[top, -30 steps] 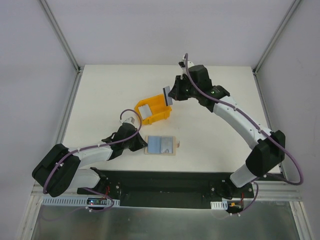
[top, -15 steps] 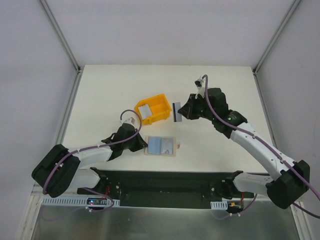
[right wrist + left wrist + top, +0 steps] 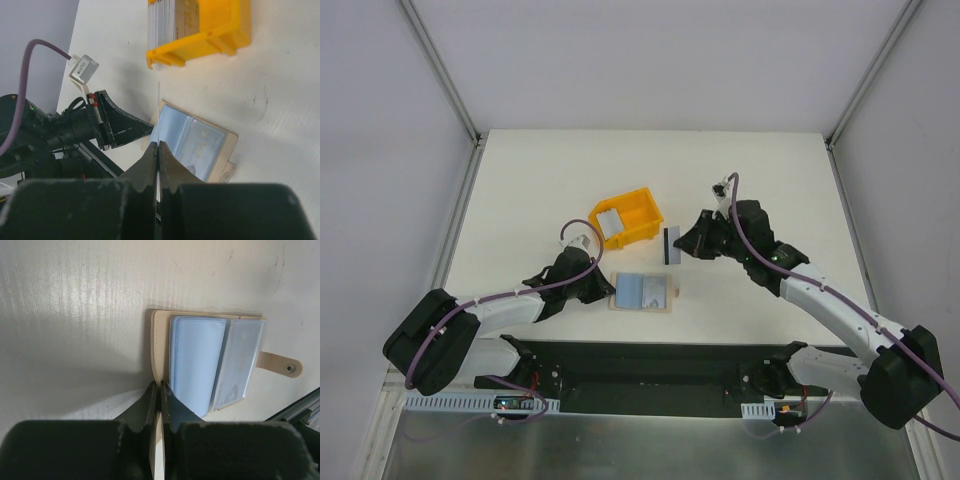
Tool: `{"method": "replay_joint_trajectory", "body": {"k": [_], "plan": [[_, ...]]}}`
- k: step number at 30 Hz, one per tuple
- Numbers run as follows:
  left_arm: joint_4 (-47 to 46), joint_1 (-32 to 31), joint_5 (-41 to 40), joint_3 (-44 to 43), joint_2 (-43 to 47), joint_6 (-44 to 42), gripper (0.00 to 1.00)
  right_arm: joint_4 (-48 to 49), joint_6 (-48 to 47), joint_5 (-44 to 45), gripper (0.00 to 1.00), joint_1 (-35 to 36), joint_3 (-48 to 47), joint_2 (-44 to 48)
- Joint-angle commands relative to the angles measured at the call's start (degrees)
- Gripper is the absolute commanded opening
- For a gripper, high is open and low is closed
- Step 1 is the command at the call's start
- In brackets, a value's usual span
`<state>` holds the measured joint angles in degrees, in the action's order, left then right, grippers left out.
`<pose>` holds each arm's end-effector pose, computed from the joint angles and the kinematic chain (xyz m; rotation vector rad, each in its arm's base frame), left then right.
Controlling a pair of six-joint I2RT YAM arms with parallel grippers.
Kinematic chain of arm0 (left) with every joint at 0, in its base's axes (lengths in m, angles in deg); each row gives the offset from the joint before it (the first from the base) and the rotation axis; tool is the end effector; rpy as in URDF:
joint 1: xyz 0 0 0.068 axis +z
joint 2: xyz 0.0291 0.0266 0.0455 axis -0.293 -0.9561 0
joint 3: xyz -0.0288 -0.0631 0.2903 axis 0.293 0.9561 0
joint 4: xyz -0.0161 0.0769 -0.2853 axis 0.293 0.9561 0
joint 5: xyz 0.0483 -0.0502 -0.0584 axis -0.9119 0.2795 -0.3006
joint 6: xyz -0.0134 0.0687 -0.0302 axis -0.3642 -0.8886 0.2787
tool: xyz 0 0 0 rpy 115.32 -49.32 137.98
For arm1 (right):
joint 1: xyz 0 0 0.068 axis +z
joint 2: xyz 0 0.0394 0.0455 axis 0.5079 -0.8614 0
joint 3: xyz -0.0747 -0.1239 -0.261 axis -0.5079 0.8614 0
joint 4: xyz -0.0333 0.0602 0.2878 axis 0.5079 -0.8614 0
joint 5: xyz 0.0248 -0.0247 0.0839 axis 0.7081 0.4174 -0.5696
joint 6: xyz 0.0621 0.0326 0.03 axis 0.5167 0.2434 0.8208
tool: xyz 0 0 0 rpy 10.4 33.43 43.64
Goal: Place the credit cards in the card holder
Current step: Pick up the credit card from the storage box, then insert the credit card into the card holder.
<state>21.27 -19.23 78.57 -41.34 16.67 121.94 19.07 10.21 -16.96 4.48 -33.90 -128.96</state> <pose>0.2078 -0.1600 0.1249 -0.2557 2.3490 -0.9216 0.2462 0.1915 0.3010 -0.4127 1.9829 0.8739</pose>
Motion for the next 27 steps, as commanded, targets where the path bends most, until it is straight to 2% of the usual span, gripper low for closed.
{"method": "replay_joint_trajectory", "body": {"k": [1,27], "plan": [[-0.6,0.5,0.2,0.5,1.1,-1.4,0.0,6.5,3.8,0.3,0.0,0.5,2.5,3.7],[-0.9,0.6,-0.4,0.6,0.4,-0.7,0.0,8.5,6.8,-0.6,0.0,2.6,6.4,0.8]]}}
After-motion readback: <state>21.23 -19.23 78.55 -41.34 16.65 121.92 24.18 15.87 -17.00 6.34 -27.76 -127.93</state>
